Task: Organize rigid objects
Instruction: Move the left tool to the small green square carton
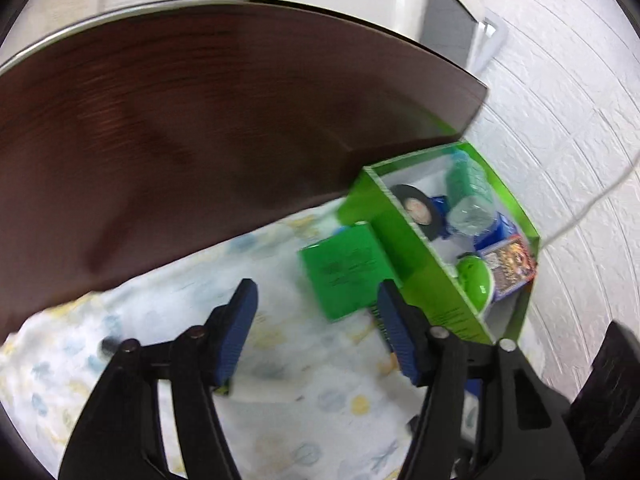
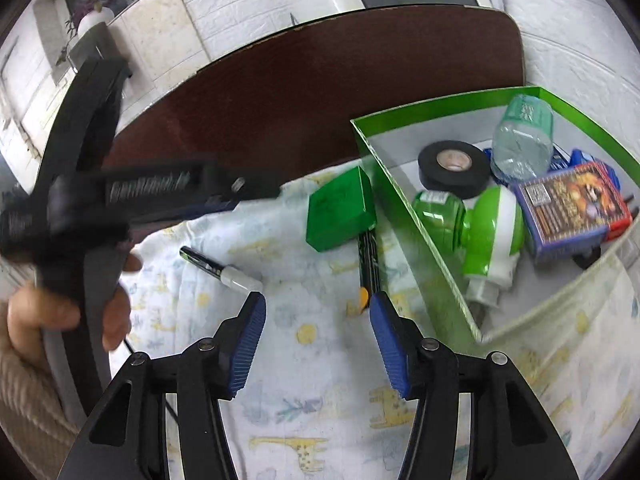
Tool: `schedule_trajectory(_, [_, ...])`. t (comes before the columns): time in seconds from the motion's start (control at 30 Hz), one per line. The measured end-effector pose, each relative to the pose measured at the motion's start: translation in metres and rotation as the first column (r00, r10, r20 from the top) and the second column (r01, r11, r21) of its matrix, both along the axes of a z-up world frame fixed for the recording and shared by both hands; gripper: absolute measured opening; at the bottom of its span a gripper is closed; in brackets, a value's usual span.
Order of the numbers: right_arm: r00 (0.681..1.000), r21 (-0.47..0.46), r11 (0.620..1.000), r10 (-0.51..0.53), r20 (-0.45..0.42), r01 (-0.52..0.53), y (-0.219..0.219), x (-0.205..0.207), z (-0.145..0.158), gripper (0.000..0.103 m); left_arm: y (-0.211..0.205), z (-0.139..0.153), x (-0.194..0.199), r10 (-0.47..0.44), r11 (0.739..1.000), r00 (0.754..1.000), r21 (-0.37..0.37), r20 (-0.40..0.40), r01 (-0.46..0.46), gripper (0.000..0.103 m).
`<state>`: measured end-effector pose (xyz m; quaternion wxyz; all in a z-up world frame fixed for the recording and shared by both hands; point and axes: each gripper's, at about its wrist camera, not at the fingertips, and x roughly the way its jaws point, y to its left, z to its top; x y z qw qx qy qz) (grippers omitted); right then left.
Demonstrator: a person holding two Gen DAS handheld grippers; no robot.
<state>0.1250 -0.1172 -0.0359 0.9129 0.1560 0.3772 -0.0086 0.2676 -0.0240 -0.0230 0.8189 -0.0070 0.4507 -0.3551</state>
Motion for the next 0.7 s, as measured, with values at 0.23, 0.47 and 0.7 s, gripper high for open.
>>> schedule_trajectory(0.23, [0.998,-0.09,0.994,-0.052,0.036,0.055,0.005,0.0,-0.014,0.056,-0.051,-0.032,0.021,0.019,0.995,0.995,0.104,-0.093,-0.009,0.076])
schedule_trajectory(0.47, [0.999,-0.081,0.996,-0.049,0.004,0.049,0.005,0.012,-0.026,0.056,-0.053,-0.046,0.034,0.045,0.997,0.99,0.071,-0.131,-0.035,0.065])
schedule_trajectory(0.7, [0.977,-0.027,0.977,-0.212,0.02,0.212,0.002,0.018,-0.023,0.058,0.0,-0.049,0.016,0.081,0.981,0.994,0.179,-0.067,-0.068,0.064])
